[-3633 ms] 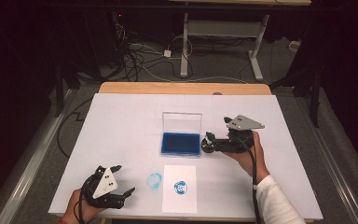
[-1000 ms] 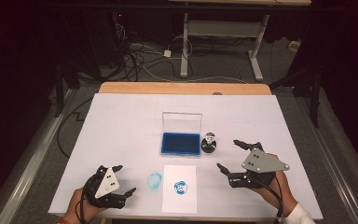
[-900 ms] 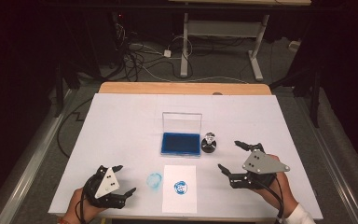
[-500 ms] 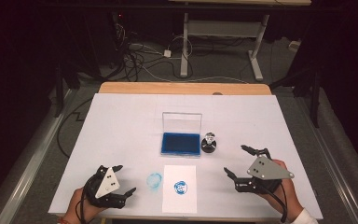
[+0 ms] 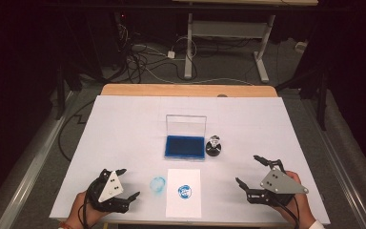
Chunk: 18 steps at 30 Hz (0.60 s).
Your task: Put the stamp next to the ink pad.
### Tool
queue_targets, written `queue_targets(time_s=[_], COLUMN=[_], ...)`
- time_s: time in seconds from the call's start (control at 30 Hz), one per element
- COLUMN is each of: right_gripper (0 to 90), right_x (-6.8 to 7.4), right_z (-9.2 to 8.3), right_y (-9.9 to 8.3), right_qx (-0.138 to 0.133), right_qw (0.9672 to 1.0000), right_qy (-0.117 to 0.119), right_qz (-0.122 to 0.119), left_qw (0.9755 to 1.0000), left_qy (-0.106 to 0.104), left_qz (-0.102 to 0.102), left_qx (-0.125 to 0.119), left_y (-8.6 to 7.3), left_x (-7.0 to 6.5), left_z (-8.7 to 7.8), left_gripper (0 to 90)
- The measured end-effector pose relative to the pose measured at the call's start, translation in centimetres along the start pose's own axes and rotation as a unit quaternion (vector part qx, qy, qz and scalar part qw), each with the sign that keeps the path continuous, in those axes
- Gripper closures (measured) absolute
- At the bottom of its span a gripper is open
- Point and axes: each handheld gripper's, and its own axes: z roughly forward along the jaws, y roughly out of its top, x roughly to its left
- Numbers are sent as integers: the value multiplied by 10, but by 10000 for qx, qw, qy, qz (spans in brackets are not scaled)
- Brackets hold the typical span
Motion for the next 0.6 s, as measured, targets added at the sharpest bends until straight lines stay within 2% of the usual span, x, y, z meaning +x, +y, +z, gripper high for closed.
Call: queue_targets(time_s=[0.07, 0.23, 0.33, 0.53, 0.6], right_gripper=[157, 157, 162, 162, 162], right_x=[1, 2, 3, 6, 8], right_z=[-2, -4, -8, -12, -12], right_y=[-4, -16, -26, -41, -43], right_qx=[41, 110, 27, 92, 164], right_qw=[10000, 9998, 9994, 9993, 9994], right_qy=[-39, 9, 4, -82, -92], right_qz=[2, 183, 341, 357, 295], left_qw=[10000, 10000, 10000, 10000, 9999], left_qy=[-6, -52, -57, -17, -18], left_qz=[3, -43, -53, -37, -29], left_qx=[-1, -12, -31, -80, -96], left_y=[0, 2, 2, 2, 3], left_x=[0, 2, 3, 4, 3], left_z=[0, 3, 4, 3, 3], left_gripper=[143, 143, 143, 143, 143])
